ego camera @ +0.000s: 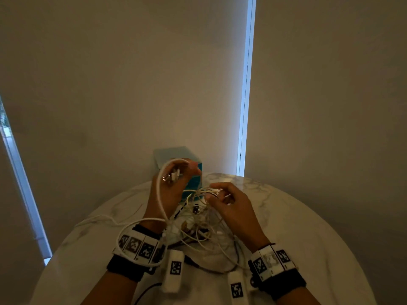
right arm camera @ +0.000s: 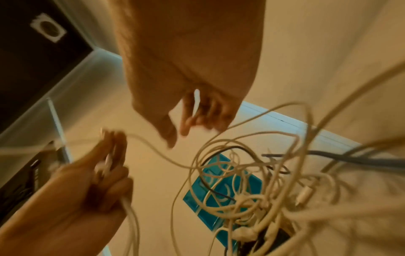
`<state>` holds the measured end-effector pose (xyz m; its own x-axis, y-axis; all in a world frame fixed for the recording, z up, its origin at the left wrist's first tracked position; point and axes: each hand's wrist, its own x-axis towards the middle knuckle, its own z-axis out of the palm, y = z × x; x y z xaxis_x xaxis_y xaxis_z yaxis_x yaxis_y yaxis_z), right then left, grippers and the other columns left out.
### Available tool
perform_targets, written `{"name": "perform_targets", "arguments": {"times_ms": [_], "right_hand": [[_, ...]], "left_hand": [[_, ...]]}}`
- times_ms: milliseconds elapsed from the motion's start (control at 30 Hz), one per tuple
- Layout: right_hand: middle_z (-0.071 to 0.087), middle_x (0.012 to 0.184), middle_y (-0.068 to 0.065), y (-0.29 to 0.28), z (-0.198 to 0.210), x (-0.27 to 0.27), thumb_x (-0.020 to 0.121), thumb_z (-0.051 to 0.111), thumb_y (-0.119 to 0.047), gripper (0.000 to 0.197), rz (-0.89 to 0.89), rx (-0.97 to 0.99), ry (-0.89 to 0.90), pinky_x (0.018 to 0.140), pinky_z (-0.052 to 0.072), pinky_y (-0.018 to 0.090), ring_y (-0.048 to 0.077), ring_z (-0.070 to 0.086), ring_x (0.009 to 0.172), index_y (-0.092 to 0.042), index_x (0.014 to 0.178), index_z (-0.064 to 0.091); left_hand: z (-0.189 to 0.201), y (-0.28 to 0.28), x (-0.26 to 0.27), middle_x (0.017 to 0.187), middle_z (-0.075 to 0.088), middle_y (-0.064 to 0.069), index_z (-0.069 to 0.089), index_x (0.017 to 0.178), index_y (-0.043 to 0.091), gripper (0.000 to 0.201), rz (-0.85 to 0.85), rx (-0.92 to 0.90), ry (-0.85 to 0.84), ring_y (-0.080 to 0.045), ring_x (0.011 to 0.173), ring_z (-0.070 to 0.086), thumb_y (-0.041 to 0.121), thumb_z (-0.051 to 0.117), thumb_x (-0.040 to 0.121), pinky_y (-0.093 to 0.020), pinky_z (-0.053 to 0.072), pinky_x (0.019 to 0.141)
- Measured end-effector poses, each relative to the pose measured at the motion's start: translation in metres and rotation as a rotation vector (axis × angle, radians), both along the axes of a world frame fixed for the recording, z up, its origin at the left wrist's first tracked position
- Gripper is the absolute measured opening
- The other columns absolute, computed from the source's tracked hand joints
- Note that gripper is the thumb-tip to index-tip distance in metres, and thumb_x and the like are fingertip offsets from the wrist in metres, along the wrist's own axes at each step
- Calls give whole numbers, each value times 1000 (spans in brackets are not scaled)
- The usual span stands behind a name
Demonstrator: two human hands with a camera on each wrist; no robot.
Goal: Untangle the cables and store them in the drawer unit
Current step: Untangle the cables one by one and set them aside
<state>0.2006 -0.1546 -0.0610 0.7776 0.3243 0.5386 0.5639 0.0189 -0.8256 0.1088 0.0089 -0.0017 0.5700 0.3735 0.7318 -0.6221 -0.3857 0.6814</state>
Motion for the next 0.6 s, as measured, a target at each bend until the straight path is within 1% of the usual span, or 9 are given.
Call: {"name": "perform_targets", "arguments": {"times_ms": [100, 167, 267, 367, 400, 433, 500, 567, 600], "right_hand": [[78, 93, -17, 9, -3, -7, 99, 75, -40, 6, 29, -144, -69, 79, 61, 27, 3, 72, 86, -44, 104, 75], [79, 90, -15, 8, -4, -3, 104, 68, -38, 9, -42, -98, -62, 82, 64, 37, 3, 74, 86, -42, 100, 74], [82, 98, -5, 1, 1, 4, 108, 63, -33, 16, -69, 87, 35, 87, 66, 47, 9, 78, 94, -24, 112, 76], [82, 105, 3, -2, 9, 2, 110, 58, -22, 20, 39, 209, 101, 90, 65, 43, 20, 79, 100, -14, 119, 74], [82, 106, 6, -3, 12, 1, 111, 57, -21, 21, 74, 243, 106, 88, 65, 39, 22, 79, 101, -12, 119, 74], [81, 106, 9, -5, 15, 0, 111, 55, -21, 22, 100, 293, 111, 85, 64, 35, 23, 78, 101, -10, 120, 73], [80, 107, 10, -10, 24, -2, 112, 52, -21, 24, 129, 452, 156, 81, 61, 29, 22, 77, 99, -9, 121, 70], [79, 114, 11, -18, 32, -1, 112, 49, -22, 25, 155, 613, 226, 80, 59, 27, 20, 76, 104, -8, 124, 67], [78, 118, 10, -21, 33, 0, 113, 47, -23, 26, 169, 663, 249, 81, 57, 28, 20, 75, 109, -9, 127, 65]], "left_hand": [[3, -18, -11, 106, 80, -3, 75, 112, 10, 14, -187, 159, 154, -17, 104, 76, 14, 73, 99, -25, 59, 89], [-1, -15, -8, 109, 79, -1, 71, 125, 21, 29, -234, 221, 260, -16, 106, 76, 20, 77, 97, -29, 61, 92], [-18, 8, 9, 111, 78, 9, 58, 134, 42, 56, -68, 209, 485, -6, 111, 72, 50, 84, 86, -29, 58, 95], [-42, 29, 24, 127, 69, 21, 59, 133, 46, 77, 57, 249, 691, -2, 118, 65, 78, 84, 67, -31, 56, 100], [-47, 33, 27, 125, 70, 22, 65, 128, 45, 72, 75, 272, 703, -1, 116, 66, 79, 83, 67, -32, 56, 100], [-50, 36, 27, 116, 75, 22, 72, 118, 42, 55, 105, 294, 698, 1, 111, 68, 73, 82, 73, -31, 56, 98], [-50, 38, 28, 92, 80, 18, 79, 100, 35, 18, 162, 280, 655, 3, 97, 71, 50, 79, 90, -31, 55, 94], [-51, 42, 27, 82, 80, 14, 77, 97, 35, 3, 204, 212, 623, 0, 90, 73, 37, 75, 97, -32, 54, 89], [-51, 42, 26, 81, 80, 12, 75, 99, 36, 3, 225, 172, 606, -4, 89, 74, 34, 74, 97, -34, 56, 88]]}}
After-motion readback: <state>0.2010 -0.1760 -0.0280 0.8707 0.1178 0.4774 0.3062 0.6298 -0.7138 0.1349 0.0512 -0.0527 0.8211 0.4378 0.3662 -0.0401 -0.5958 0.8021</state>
